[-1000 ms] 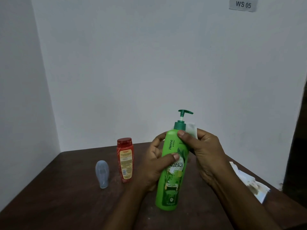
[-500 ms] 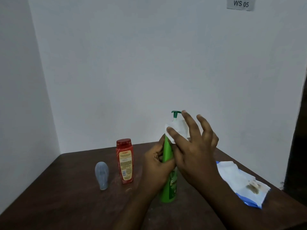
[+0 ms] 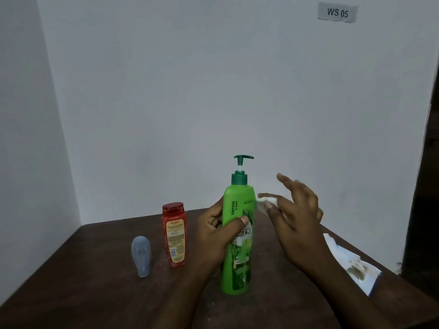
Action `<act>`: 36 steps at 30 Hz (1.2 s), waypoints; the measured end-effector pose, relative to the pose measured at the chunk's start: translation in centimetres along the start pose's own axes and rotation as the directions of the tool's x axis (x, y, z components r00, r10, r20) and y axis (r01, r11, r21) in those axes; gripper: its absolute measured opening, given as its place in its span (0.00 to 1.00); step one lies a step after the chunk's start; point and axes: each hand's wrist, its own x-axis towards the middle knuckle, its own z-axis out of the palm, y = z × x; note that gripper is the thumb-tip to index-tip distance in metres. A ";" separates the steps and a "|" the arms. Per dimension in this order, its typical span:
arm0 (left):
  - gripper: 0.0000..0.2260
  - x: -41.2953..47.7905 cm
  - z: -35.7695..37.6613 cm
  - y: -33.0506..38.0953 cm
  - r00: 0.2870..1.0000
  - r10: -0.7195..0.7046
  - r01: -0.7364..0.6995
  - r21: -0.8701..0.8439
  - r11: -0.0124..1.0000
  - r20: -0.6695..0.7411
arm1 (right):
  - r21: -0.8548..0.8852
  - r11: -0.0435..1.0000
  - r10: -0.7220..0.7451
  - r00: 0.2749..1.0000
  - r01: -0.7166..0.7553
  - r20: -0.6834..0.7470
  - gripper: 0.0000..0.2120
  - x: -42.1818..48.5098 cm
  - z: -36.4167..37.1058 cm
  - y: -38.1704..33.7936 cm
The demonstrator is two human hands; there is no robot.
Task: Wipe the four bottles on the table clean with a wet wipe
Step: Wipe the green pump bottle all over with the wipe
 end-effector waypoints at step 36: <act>0.14 -0.3 0.1 -1.7 0.988 0.067 -0.096 0.208 0.973 0.142 | 0.765 0.371 0.565 0.782 -0.526 0.264 0.12 2.1 -1.5 -5.5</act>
